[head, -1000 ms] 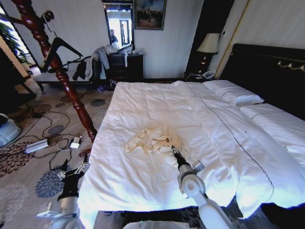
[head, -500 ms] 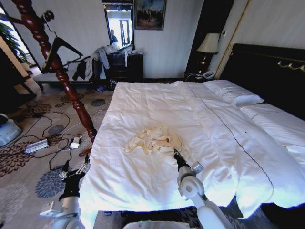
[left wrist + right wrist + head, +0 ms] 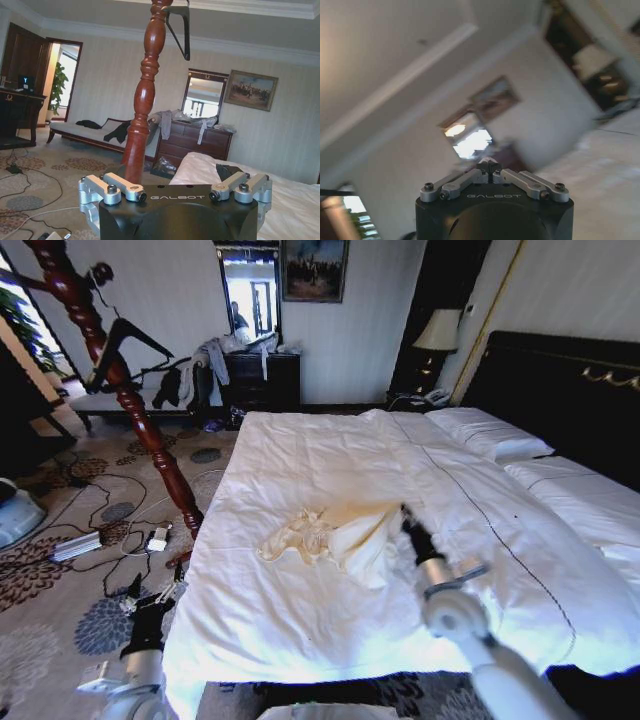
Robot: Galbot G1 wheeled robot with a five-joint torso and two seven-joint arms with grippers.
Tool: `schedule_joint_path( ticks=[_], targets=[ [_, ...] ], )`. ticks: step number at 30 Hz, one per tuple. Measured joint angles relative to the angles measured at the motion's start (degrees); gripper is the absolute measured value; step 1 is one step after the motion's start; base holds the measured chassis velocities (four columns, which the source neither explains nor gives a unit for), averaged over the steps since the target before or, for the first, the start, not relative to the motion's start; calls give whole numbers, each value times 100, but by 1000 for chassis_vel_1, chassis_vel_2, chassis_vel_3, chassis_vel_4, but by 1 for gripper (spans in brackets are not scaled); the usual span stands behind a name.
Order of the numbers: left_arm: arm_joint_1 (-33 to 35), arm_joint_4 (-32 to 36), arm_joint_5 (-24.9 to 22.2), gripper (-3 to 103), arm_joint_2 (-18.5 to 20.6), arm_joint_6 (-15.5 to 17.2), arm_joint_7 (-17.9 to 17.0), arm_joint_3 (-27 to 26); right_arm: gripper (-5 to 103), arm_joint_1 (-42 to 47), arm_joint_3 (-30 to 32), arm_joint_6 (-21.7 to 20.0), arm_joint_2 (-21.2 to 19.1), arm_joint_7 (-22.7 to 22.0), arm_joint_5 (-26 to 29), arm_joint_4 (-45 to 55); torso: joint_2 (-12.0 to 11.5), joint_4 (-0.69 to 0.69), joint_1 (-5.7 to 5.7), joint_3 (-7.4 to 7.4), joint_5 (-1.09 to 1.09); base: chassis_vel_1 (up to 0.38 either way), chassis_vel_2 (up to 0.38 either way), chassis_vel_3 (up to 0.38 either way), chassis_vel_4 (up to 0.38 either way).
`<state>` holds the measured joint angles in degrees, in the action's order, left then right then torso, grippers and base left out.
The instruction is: Pick up the clothes from the bed and hang them on the clothes hanger.
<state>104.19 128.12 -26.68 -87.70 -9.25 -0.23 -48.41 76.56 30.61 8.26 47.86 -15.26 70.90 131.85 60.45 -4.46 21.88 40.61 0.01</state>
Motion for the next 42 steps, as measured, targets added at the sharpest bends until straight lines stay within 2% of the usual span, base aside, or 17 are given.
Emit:
schedule_joint_path(
  ticks=[2,5,6,8,10,13,16,18,20,21,23,27,33,36,37,40,42],
  targets=[
    [-6,-2,-1,100,3,-4,-1,0,0,34,70,-30,-148,48,139,91,0,0,0,0,-1,0,0,0,0],
    [-46,-20,-15,100,11,-11,-4,0,0,75,365,-164,-1107,233,811,548,0,0,0,0,-1,0,0,0,0],
    [-46,-20,-15,100,11,-11,-4,0,0,75,365,-164,-1107,233,811,548,0,0,0,0,-1,0,0,0,0],
    [-61,-37,-26,100,13,-16,-4,-1,0,-107,468,-269,-1438,276,1213,777,0,-1,0,0,-1,0,0,0,0],
    [-89,-89,-34,100,14,-32,-5,-7,0,-776,430,-614,-1691,143,1993,1142,1,2,0,0,-3,0,0,0,0],
    [-96,-127,-38,100,13,-47,-6,-12,0,-977,233,-858,-1689,59,1984,1156,1,3,0,0,-4,0,0,0,0],
    [-85,-236,-52,100,12,-104,-6,-35,0,-970,-632,-1383,-1350,-288,1160,584,1,-1,0,0,1,0,0,0,0],
    [-83,-260,-53,100,14,-112,-6,-41,0,-969,-824,-1489,-1250,-424,1014,436,1,0,0,0,0,0,0,0,0],
    [-87,-368,-72,100,40,-122,-7,-80,0,-1095,-1572,-1795,-742,-801,486,-265,0,-1,0,0,1,0,0,0,0],
    [-106,-412,-80,100,52,-122,-7,-95,0,-1201,-1819,-1830,-536,-853,296,-542,1,-1,0,0,-1,0,0,0,0],
    [-118,-432,-85,100,55,-122,-11,-103,0,-1287,-1958,-1837,-397,-869,193,-721,0,-1,0,0,-1,0,0,0,0],
    [-252,-623,-94,100,68,-74,-37,-133,0,-2049,-2760,-1870,376,-984,-191,-2048,0,1,1,1,-2,0,0,0,0],
    [-357,-762,-76,100,68,-27,-56,-133,-3,-2463,-3123,-2053,860,-1326,-332,-2726,0,2,1,1,-3,0,0,0,0],
    [-414,-823,-67,100,66,-13,-66,-123,12,-2496,-3098,-2053,1024,-1345,-594,-2829,0,0,0,1,-2,0,0,0,0],
    [-414,-823,-67,100,66,-13,-66,-123,12,-2496,-3098,-2053,1024,-1345,-594,-2829,0,0,0,1,-2,0,0,0,0],
    [-434,-858,-30,100,35,-13,-69,-95,28,-2399,-2844,-1812,1004,-1157,-436,-2558,0,0,0,0,-2,0,0,0,0],
    [-436,-861,-17,100,26,-16,-70,-84,28,-2373,-2792,-1763,1000,-1141,-342,-2490,0,-1,0,0,-2,0,0,0,0]
  ],
)
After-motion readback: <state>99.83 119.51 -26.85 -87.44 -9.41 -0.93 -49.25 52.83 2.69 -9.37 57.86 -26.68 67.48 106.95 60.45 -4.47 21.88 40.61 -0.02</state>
